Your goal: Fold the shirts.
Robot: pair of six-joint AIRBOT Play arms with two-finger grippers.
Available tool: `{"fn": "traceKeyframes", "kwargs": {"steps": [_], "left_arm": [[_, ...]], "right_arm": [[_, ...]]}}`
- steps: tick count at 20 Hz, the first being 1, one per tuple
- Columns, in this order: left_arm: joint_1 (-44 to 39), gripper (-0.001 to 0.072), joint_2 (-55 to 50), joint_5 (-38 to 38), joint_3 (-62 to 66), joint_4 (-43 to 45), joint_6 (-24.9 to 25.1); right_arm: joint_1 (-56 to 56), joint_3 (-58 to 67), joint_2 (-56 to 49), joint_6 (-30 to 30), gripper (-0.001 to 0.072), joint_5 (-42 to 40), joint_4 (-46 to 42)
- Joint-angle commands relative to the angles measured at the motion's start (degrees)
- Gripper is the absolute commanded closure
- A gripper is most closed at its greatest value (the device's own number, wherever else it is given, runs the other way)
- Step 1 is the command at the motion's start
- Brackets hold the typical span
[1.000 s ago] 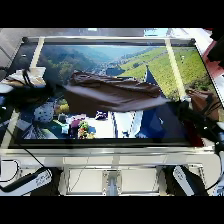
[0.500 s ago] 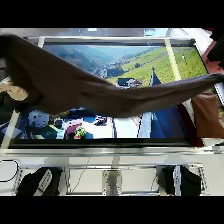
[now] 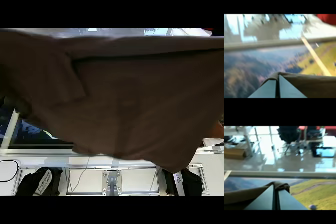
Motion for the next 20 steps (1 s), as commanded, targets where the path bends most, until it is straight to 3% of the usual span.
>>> {"fn": "traceKeyframes", "kwargs": {"steps": [1, 4, 6, 9, 12, 14, 16, 20], "left_arm": [[-2.9, 0.0695, -9.6, -5.0, -6.4, -2.1, -0.5], [-10.4, 0.0695, -19.6, 8.0, -15.4, 11.7, -2.1], [-13.8, 0.0695, -27.8, 19.3, -16.9, 21.3, -9.4], [-16.0, 0.0694, -38.1, 32.1, -16.7, 31.1, -20.2], [-16.1, 0.0695, -42.4, 38.3, -16.7, 34.4, -22.4], [-16.1, 0.0694, -42.5, 38.7, -16.2, 37.8, -22.2], [-16.1, 0.0694, -42.4, 34.5, -13.6, 40.1, -22.2], [-16.2, 0.0694, -41.9, 12.3, -6.7, 39.7, -19.9]], "right_arm": [[2.6, -4.2, -13.7, -7.0, 0.0686, 3.7, 14.3], [13.6, -10.1, -24.7, -7.3, 0.0686, -2.1, -0.6], [21.1, -13.6, -32.3, -5.3, 0.0686, -10.8, -7.7], [27.9, -15.0, -43.7, -3.9, 0.0686, -24.7, -9.4], [29.2, -15.0, -50.0, -2.0, 0.0686, -33.1, -9.4], [27.8, -14.8, -50.4, -1.0, 0.0687, -33.8, -11.1], [25.5, -12.3, -50.4, -0.9, 0.0686, -28.0, -12.0], [24.0, -7.8, -49.8, -0.7, 0.0686, -11.1, -19.2]]}}
